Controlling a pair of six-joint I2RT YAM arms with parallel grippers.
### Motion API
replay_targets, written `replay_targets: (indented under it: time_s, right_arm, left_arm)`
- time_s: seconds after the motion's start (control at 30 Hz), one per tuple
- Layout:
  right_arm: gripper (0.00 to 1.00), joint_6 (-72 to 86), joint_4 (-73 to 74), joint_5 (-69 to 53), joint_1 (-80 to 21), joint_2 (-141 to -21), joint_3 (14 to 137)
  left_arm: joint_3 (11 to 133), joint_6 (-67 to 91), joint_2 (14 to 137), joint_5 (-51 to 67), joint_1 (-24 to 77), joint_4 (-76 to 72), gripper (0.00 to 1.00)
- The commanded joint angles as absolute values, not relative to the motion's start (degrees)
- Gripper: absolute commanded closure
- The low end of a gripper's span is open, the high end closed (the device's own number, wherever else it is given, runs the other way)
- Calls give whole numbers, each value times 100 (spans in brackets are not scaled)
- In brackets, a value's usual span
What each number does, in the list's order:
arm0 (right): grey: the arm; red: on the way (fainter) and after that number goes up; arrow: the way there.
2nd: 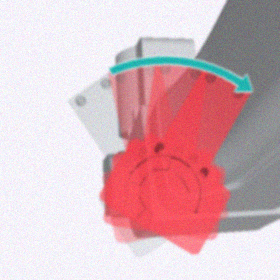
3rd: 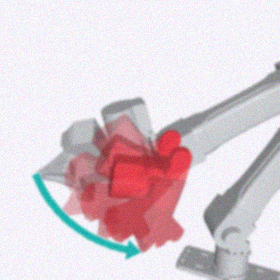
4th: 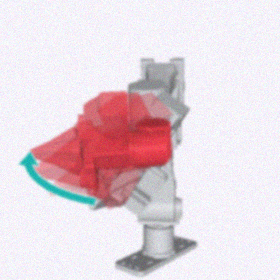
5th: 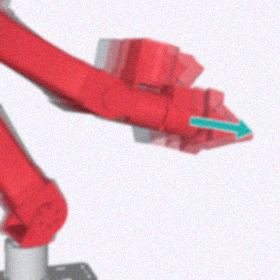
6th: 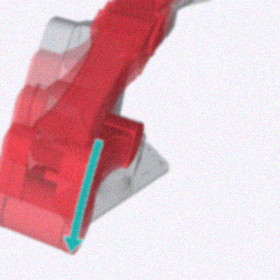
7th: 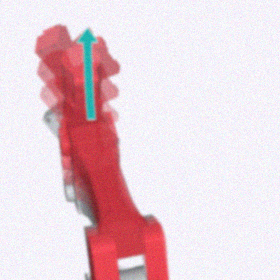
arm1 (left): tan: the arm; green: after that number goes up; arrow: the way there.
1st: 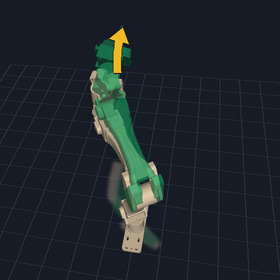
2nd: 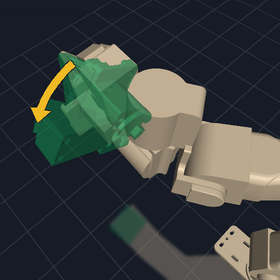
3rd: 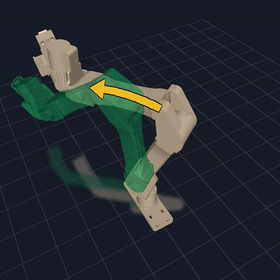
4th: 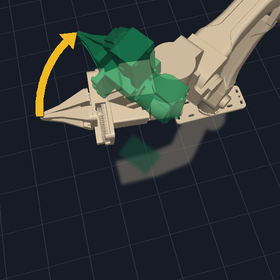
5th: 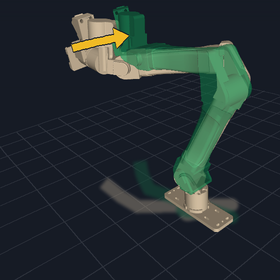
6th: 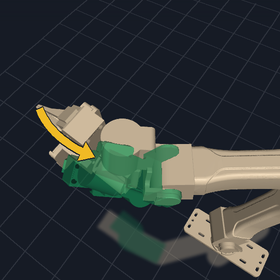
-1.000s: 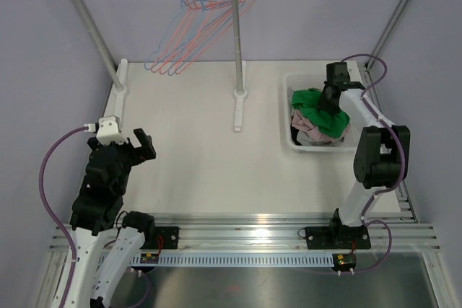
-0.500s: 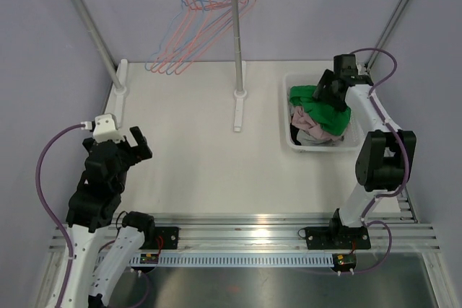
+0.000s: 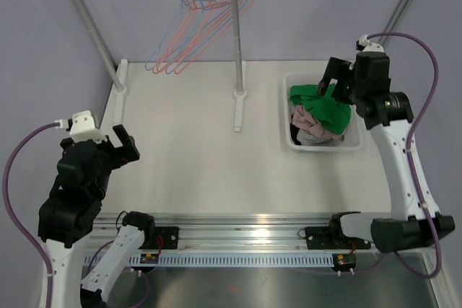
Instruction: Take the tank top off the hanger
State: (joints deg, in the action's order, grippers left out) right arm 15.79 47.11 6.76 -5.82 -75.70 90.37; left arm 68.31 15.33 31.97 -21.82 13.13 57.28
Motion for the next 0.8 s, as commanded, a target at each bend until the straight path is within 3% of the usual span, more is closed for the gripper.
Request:
replay_targets:
  time_s: [0.0, 0.37, 0.77]
  right_arm:
    - [0, 1257, 5158, 545, -966, -6629, 8719]
    - [1, 923, 6600, 369, -1046, -4449, 8121]
    - [1, 896, 6442, 420, -1204, -3182, 7497]
  left_arm:
    - [7075, 1293, 3199, -2030, 1292, 6152, 1]
    - [6592, 896, 2479, -1952, 1292, 5968, 1]
    - [6302, 905, 1424, -1600, 1292, 5959, 1]
